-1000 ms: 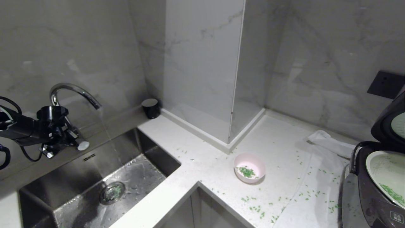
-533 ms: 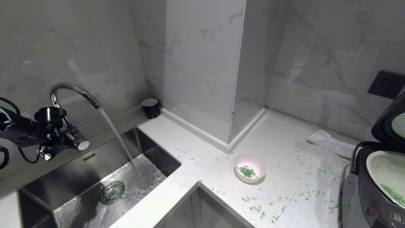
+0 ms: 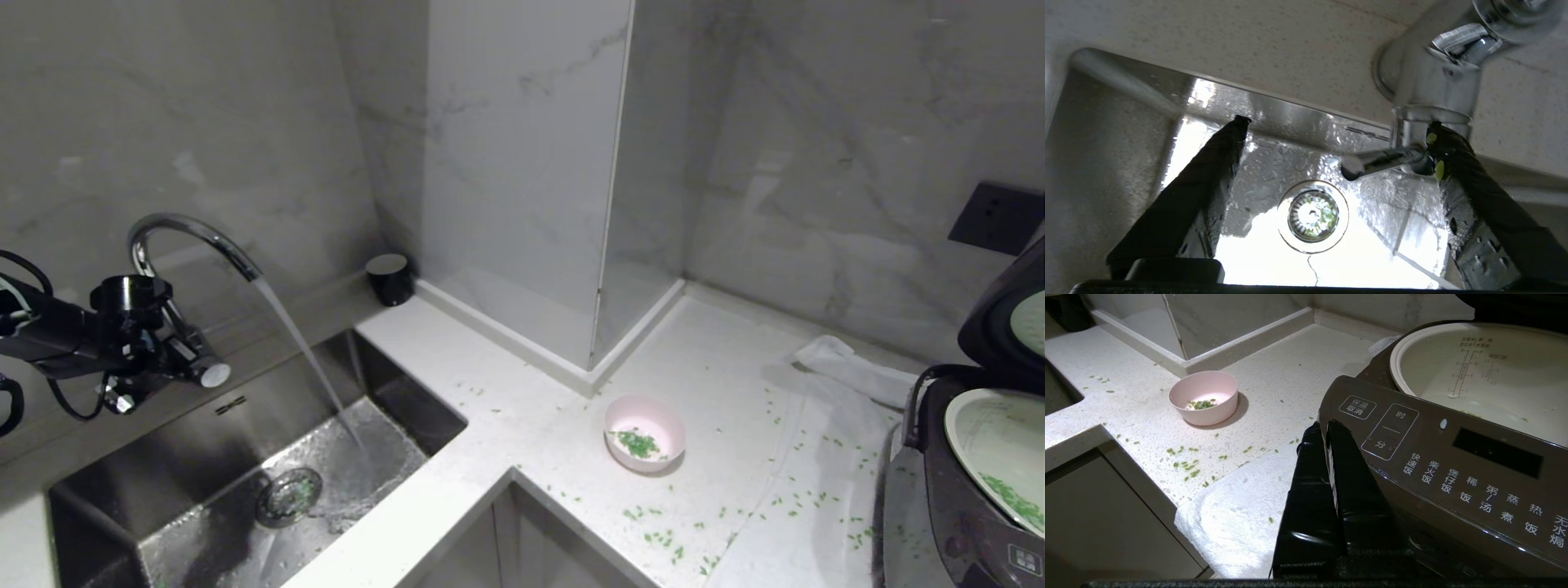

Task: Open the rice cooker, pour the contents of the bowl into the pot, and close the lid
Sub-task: Turn on the tap

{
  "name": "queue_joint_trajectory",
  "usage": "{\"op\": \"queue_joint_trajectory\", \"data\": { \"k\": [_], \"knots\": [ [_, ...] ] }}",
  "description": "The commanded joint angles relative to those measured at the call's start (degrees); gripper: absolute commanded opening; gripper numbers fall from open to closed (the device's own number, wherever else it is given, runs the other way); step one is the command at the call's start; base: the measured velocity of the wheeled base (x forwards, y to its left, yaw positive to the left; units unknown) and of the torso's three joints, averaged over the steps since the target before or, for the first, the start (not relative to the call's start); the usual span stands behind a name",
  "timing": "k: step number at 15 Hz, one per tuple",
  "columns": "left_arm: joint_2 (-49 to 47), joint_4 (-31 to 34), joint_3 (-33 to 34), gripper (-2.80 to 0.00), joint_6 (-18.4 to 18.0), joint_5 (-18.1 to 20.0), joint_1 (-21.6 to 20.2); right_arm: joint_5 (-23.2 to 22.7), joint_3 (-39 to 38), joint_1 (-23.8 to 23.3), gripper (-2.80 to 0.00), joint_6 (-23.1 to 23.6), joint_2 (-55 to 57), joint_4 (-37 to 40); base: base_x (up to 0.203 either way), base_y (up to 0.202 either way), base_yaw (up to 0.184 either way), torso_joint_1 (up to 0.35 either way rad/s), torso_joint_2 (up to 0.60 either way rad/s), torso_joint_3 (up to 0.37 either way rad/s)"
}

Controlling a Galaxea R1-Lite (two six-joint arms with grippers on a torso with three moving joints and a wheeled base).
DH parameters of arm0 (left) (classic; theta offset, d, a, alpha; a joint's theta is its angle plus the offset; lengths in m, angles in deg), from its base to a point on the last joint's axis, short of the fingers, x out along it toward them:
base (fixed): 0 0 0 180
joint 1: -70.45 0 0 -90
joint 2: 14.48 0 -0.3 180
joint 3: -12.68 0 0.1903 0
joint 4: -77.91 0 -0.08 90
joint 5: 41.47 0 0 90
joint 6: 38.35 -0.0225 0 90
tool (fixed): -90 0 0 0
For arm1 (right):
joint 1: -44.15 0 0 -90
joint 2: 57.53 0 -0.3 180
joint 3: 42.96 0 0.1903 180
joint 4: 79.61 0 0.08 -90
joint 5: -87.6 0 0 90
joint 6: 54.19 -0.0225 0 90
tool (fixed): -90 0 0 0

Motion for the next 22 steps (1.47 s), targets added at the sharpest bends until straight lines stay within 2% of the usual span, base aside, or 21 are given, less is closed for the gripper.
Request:
{"op": "queue_joint_trajectory", "data": {
  "k": [1, 15, 18, 22],
  "knots": [
    [-0.1, -0.1, -0.3, -2.80, 0.1, -0.1, 0.0, 0.0, 0.0, 0.0, -2.80, 0.0, -0.1, 0.0, 0.000, 0.000, 0.000, 0.000, 0.00, 0.000],
    [-1.7, -0.2, -2.2, -2.80, 0.2, -0.5, -0.3, 0.0, 0.0, 0.0, -2.80, 0.0, -0.1, 0.0, 0.000, 0.000, 0.000, 0.000, 0.00, 0.000],
    [-3.7, -0.1, -3.9, -2.80, 0.0, -2.3, -0.4, 0.0, 0.0, 0.0, -2.80, 0.0, -0.1, 0.0, 0.000, 0.000, 0.000, 0.000, 0.00, 0.000],
    [-3.3, -0.1, -3.9, -2.80, 0.0, -2.3, -0.4, 0.0, 0.0, 0.0, -2.80, 0.0, -0.1, 0.0, 0.000, 0.000, 0.000, 0.000, 0.00, 0.000]
  ]
}}
